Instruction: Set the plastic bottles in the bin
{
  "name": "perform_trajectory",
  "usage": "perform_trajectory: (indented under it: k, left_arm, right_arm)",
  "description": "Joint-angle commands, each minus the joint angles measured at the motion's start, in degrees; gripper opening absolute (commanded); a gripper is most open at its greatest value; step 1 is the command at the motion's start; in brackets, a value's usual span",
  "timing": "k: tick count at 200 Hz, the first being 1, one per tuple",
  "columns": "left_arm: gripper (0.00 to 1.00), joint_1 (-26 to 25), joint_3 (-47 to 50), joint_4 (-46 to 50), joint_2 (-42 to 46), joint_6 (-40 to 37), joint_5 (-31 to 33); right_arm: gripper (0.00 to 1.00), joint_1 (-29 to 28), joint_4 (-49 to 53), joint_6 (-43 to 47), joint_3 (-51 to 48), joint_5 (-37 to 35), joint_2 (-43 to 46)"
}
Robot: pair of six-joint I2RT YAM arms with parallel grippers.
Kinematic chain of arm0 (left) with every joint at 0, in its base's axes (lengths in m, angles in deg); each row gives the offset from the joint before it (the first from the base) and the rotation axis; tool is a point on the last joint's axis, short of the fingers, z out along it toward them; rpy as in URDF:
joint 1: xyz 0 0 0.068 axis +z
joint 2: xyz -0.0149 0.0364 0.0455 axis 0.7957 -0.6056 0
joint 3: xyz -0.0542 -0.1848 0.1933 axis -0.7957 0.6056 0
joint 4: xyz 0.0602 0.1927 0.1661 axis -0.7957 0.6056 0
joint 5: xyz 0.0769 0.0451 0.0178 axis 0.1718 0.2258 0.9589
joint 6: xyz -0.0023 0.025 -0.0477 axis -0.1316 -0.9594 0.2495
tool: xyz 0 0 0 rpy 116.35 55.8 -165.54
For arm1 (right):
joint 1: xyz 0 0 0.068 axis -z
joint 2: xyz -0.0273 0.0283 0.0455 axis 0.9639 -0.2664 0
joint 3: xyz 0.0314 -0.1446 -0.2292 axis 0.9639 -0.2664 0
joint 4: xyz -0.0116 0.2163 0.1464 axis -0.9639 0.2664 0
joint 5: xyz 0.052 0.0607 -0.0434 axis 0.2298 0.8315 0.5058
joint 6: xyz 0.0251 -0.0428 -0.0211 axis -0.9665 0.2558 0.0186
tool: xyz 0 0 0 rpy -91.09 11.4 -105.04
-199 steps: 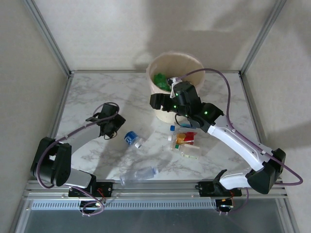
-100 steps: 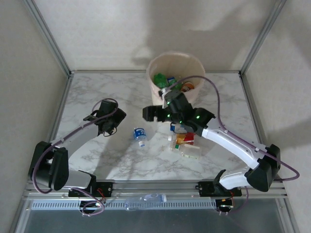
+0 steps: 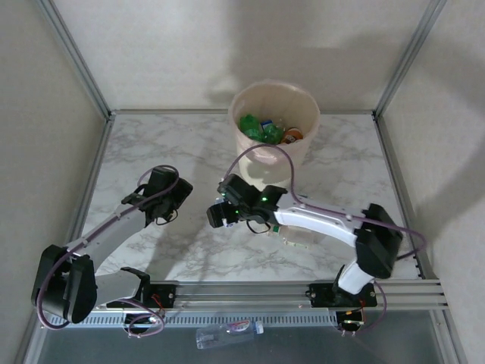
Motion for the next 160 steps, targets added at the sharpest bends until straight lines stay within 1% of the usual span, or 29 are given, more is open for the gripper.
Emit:
perform_trajectory:
  k: [1, 24, 51, 64, 108, 129, 160]
  left_arm:
    - [0.86, -0.1, 0.6, 1.8, 2.1, 1.4, 1.4]
    - [0.86, 0.3, 0.7, 2.6, 3.2, 1.1, 1.7]
    - [0.86, 0.7, 1.3, 2.8, 4.0, 0.4, 1.7]
    - [0.86, 0.8, 1.3, 2.7, 3.8, 0.2, 1.5]
    - [0.86, 0.8, 1.6, 2.2, 3.7, 0.0, 1.2]
    - [0.86, 0.8, 1.6, 2.1, 3.5, 0.0, 1.2]
    - [0.86, 0.7, 1.7, 2.0, 3.5, 0.1, 1.1]
  right_arm:
    - [0.98, 0.2, -3.1, -1.6, 5.0, -5.2, -6.2]
    - [0.97, 0.8, -1.4, -2.2, 9.7, -11.1, -12.6]
    - [0.92, 1.6, -1.0, -2.2, 12.4, -12.9, -17.3]
    - [0.92, 2.0, -0.3, -2.8, 13.4, -14.2, -19.1]
    - [0.91, 3.2, -0.7, -3.1, 13.8, -13.1, -22.7]
    - [0.84, 3.4, -1.2, -3.1, 13.9, -12.5, -23.7]
    - [0.68, 3.5, -1.5, -3.3, 14.0, -12.0, -23.9]
